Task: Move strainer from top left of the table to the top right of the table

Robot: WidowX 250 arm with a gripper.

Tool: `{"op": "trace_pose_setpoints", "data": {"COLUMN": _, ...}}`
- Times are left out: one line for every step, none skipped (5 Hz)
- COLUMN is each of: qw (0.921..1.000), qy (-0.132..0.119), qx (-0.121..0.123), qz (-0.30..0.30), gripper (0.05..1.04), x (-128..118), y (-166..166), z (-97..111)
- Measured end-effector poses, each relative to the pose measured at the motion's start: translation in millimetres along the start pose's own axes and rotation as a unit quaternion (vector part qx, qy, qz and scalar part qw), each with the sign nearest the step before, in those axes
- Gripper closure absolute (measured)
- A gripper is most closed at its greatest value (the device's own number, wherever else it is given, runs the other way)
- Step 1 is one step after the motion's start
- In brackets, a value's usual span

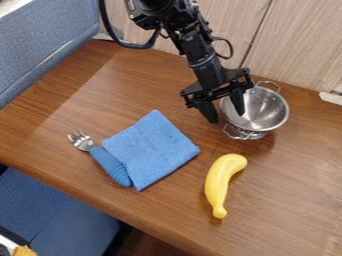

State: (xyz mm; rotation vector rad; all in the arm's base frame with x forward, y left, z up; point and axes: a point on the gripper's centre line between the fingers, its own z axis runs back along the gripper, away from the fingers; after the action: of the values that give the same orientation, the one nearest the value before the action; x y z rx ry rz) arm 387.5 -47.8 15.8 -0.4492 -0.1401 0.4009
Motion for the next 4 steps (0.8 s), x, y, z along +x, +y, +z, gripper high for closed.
{"op": "trace_pose_setpoints", "data": {"qw": 0.9999, "qy": -0.010, "qx": 0.003, "qz": -0.002, "gripper": 0.066, "x": 3.1, "y": -1.3, "z": 11.1}}
{"op": "trace_pose_setpoints", "data": {"qw": 0.9995, "qy": -0.028, "qx": 0.000, "qz": -0.013, "gripper": 0.073, "x": 6.3, "y": -9.4, "z": 31.2}}
{"op": "trace_pose_setpoints", "data": {"qw": 0.9979, "qy": -0.058, "qx": -0.004, "qz": -0.029, "gripper": 0.077, "x": 11.6, "y": -16.5, "z": 63.5}}
{"op": "trace_pose_setpoints", "data": {"qw": 0.9933, "qy": -0.100, "qx": 0.037, "qz": -0.043, "gripper": 0.077, "x": 14.1, "y": -11.8, "z": 88.5}}
